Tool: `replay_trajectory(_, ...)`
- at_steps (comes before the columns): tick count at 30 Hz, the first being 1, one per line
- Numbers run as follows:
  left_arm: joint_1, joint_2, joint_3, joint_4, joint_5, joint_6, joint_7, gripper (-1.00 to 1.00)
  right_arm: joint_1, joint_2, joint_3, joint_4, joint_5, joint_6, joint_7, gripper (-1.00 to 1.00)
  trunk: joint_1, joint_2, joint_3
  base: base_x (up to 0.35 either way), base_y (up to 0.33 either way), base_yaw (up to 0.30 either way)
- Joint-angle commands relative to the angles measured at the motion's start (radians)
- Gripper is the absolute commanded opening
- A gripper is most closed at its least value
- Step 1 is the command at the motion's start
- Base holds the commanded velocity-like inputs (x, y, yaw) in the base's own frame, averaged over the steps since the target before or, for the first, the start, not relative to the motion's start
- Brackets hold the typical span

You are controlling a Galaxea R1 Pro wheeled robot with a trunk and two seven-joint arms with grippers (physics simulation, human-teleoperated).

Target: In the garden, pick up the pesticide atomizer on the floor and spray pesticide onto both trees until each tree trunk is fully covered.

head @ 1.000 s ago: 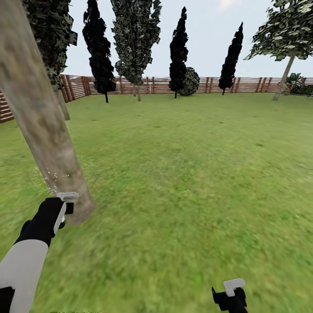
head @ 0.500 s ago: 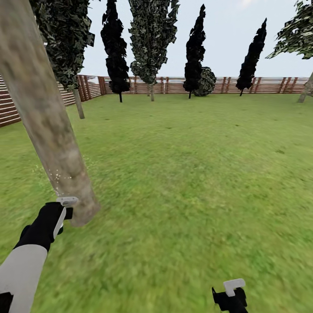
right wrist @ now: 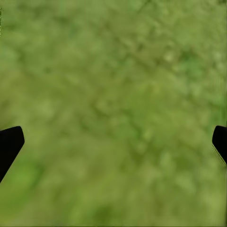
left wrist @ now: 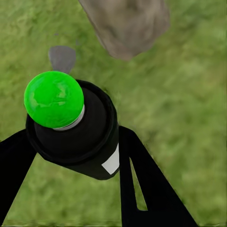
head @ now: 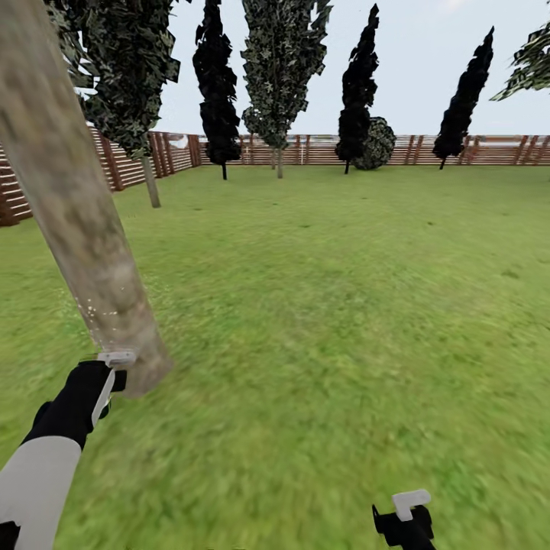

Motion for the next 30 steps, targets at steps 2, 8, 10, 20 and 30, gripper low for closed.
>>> replay_trajectory(2,0.01,0.001,0.003,-0.001,-0.011,0.005,-0.005,-1.0,0.0,0.0,0.003,0.001,0.01,-0.001,-0.009,1.0,0.0,0.0,-0.001,0.052,-0.273,0.276)
replay_trajectory(8,0.015,-0.004,0.0,0.026,-0.009,-0.003,-0.006,-1.0,0.0,0.0,0.003,0.001,0.01,-0.001,-0.009,1.0,0.0,0.0,-0.001,0.154,-0.252,0.276)
replay_trajectory(10,0.016,-0.006,0.0,0.052,-0.007,-0.007,-0.005,-1.0,0.0,0.0,0.003,0.001,0.01,-0.001,-0.009,1.0,0.0,0.0,-0.001,0.18,-0.239,0.277)
replay_trajectory(20,0.016,-0.005,0.002,0.087,-0.006,-0.012,-0.004,-1.0,0.0,0.0,0.003,0.001,0.01,-0.001,-0.008,1.0,0.0,0.0,-0.001,0.227,-0.199,0.07)
replay_trajectory(30,-0.004,0.002,0.01,0.034,-0.005,-0.005,-0.009,-1.0,0.0,0.0,0.003,0.001,0.01,-0.001,-0.008,1.0,0.0,0.0,-0.001,0.053,-0.025,0.192)
